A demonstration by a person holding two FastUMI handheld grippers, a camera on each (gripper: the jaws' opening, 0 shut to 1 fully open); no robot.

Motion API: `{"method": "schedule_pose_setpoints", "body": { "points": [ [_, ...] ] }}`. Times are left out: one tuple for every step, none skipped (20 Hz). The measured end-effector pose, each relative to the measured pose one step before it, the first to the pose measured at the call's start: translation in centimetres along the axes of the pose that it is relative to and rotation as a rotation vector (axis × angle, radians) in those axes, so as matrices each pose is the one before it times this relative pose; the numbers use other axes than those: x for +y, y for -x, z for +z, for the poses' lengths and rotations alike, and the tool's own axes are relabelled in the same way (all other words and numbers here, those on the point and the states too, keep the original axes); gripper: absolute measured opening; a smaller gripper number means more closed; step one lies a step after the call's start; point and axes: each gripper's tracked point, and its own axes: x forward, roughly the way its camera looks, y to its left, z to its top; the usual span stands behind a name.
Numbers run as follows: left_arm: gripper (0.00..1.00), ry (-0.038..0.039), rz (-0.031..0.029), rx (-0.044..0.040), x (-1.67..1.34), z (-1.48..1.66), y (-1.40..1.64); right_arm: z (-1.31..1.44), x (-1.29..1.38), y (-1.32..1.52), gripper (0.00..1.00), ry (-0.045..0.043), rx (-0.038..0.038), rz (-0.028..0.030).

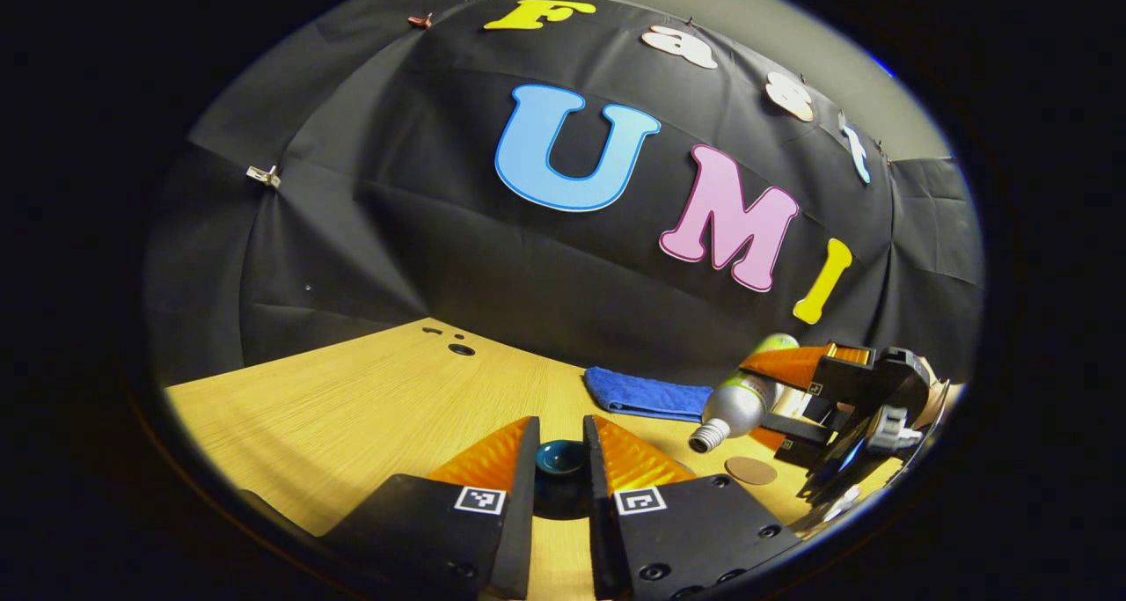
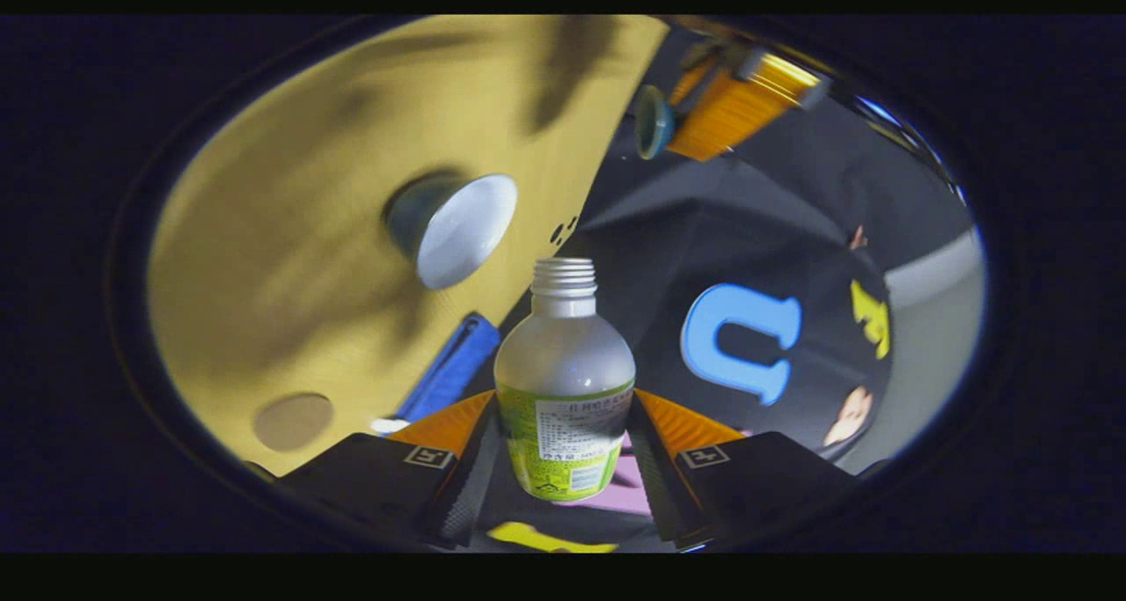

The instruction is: Open the teacup lid with one hand, grasp the water bottle and pour water into the teacup with the other hand; after pouring, place the water bottle on the coaster and then close the teacup lid.

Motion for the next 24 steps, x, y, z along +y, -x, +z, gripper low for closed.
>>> {"method": "schedule_pose_setpoints", "body": {
  "points": [
    [0.3, 0.00016, 0.00146, 0.00017, 0.01, 0.019, -0.016, 0.048, 0.798, 0.391, 0.77, -0.1263, 0.00008, 0.03363],
    [0.31, 0.00053, 0.00062, 0.0003, 0.043, 0.024, -0.025, 0.109, 0.476, 0.131, 0.77, -0.11966, -0.00098, 0.02577],
    [0.31, 0.00062, 0.00031, 0.00067, -0.031, 0.007, 0.023, 0.063, 0.356, 0.449, 0.77, -0.12107, -0.00346, 0.01232],
    [0.31, 0.0005, -0.00107, 0.00008, -0.09, -0.085, 0.026, -0.015, -0.224, 0.161, 0.78, -0.103, -0.00405, 0.00435],
    [0.31, 0.00027, -0.001, -0.00081, -0.09, 0.041, 0.073, -0.013, 0.111, 0.288, 0.78, -0.10142, -0.00447, 0.00849],
    [0.31, 0.00035, -0.00123, 0.00023, -0.099, -0.027, -0.023, -0.118, -0.069, 0.227, 0.78, -0.10115, -0.00452, 0.00963],
    [0.31, 0.00028, -0.00144, -0.00031, -0.119, 0.07, 0.004, -0.078, 0.009, 0.17, 0.78, -0.10586, -0.00679, 0.01028],
    [0.31, 0.00041, -0.00083, 0.00033, -0.072, 0.004, -0.075, -0.132, 0.11, 0.048, 0.78, -0.1091, -0.01286, 0.01222],
    [0.31, 0.00034, -0.00068, -0.00003, -0.08, 0.061, 0.009, -0.079, -0.064, 0.245, 0.78, -0.10991, -0.01628, 0.01181],
    [0.31, -0.00075, -0.00031, 0.00019, -0.07, -0.063, 0.029, 0.022, -0.426, -0.124, 0.78, -0.10709, -0.0224, 0.00859],
    [0.31, -0.0023, 0.00017, 0.00025, -0.007, 0.023, 0.083, 0.077, -0.483, 0.09, 0.78, -0.10467, -0.02032, 0.00185],
    [0.31, -0.00251, 0.00036, -0.00005, -0.072, -0.012, -0.043, 0.242, -0.207, -0.049, 0.78, -0.09471, -0.02325, -0.00525],
    [0.31, -0.00067, 0.00014, -0.00059, -0.021, 0.076, 0.034, 0.14, -0.534, 0.184, 0.78, -0.07819, -0.02283, -0.01188],
    [0.31, 0.00029, -0.00064, -0.00062, -0.065, -0.035, -0.056, -0.008, -0.669, 0.067, 0.78, -0.05882, -0.01881, -0.01488],
    [0.31, 0.00035, -0.00061, 0.00064, -0.018, -0.02, 0.033, 0.284, -0.734, 0.479, 0.78, -0.04664, -0.01437, -0.01913],
    [0.31, 0.00031, -0.00054, 0.00103, -0.061, -0.055, 0.018, 0.728, -0.767, 0.566, 0.78, -0.04057, -0.00846, -0.02147],
    [0.31, 0.00035, -0.00022, 0.00076, -0.088, 0.002, -0.039, 0.115, -0.988, 0.323, 0.78, -0.04079, -0.00443, -0.0195],
    [0.31, 0.00006, -0.00096, 0.00162, -0.038, -0.133, -0.087, -0.122, -1.934, 0.467, 0.78, -0.04506, -0.00156, -0.02103],
    [0.31, 0.00105, -0.00146, 0.00253, -0.129, 0.009, -0.076, -0.343, -1.205, 0.229, 0.78, -0.04784, -0.00117, -0.0133],
    [0.31, 0.0005, -0.00293, 0.00166, -0.168, -0.1, -0.024, -0.565, -1.286, 0.174, 0.78, -0.04829, 0.00449, -0.01875],
    [0.31, -0.00141, -0.00078, 0.00202, -0.13, -0.072, -0.035, -0.689, -1.167, 0.171, 0.78, -0.04622, 0.00529, -0.01506],
    [0.31, -0.00383, -0.00096, 0.00181, -0.187, -0.077, -0.03, -0.684, -0.861, 0.202, 0.78, -0.04231, 0.0082, -0.01064],
    [0.31, -0.00445, -0.00085, 0.00089, -0.1, -0.032, 0.035, -0.773, -0.966, 0.13, 0.78, -0.03428, 0.00861, -0.01029],
    [0.31, -0.00333, -0.00063, 0.00044, -0.12, -0.039, -0.004, -0.46, -0.604, -0.034, 0.78, -0.0283, 0.00538, -0.00577]
  ]
}}
